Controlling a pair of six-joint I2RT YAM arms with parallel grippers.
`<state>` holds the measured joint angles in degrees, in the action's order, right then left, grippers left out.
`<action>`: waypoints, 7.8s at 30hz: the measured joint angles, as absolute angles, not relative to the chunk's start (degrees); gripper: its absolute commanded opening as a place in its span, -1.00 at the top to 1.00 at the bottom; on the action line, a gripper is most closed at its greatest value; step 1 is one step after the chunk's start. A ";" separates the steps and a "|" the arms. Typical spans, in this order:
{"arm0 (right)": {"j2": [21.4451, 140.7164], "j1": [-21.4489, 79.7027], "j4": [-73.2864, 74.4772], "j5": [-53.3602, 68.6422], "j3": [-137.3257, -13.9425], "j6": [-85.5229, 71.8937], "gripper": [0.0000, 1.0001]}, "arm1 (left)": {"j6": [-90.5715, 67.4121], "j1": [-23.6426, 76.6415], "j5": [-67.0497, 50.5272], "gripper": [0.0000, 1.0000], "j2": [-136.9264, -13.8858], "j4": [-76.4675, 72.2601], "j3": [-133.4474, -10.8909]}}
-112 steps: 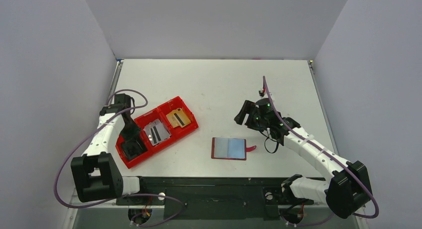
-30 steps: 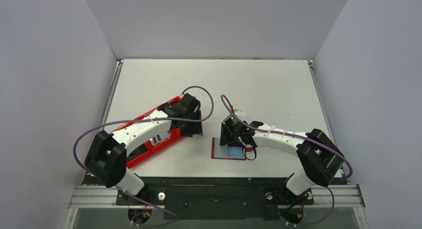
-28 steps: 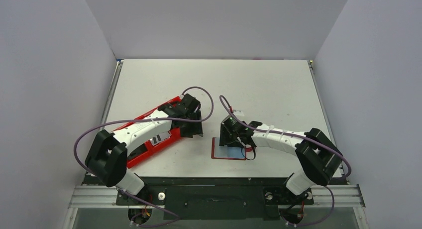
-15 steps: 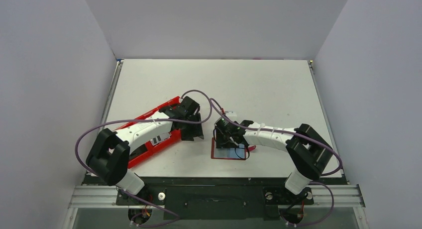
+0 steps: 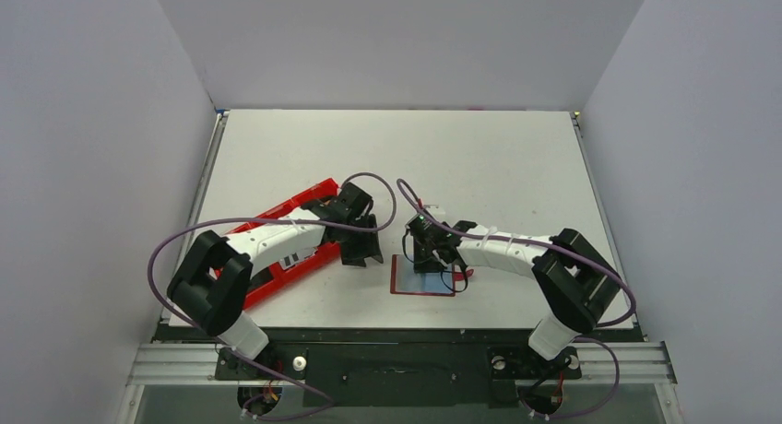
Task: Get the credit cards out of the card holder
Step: Remove the credit card from the card holder.
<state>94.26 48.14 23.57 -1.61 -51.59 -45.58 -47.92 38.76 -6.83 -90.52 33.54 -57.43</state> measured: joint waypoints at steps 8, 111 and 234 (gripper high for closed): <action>92.71 42.48 16.23 8.75 -46.28 -46.19 1.00 | -48.03 40.29 -10.09 0.50 -94.17 30.46 -57.39; 104.03 52.93 27.20 -5.91 -64.62 -41.69 0.88 | -43.77 29.74 -9.72 0.52 -85.34 32.75 -56.23; 75.57 37.98 21.65 12.51 -45.43 -49.10 0.27 | -45.28 45.01 -9.30 0.81 -92.44 27.22 -60.84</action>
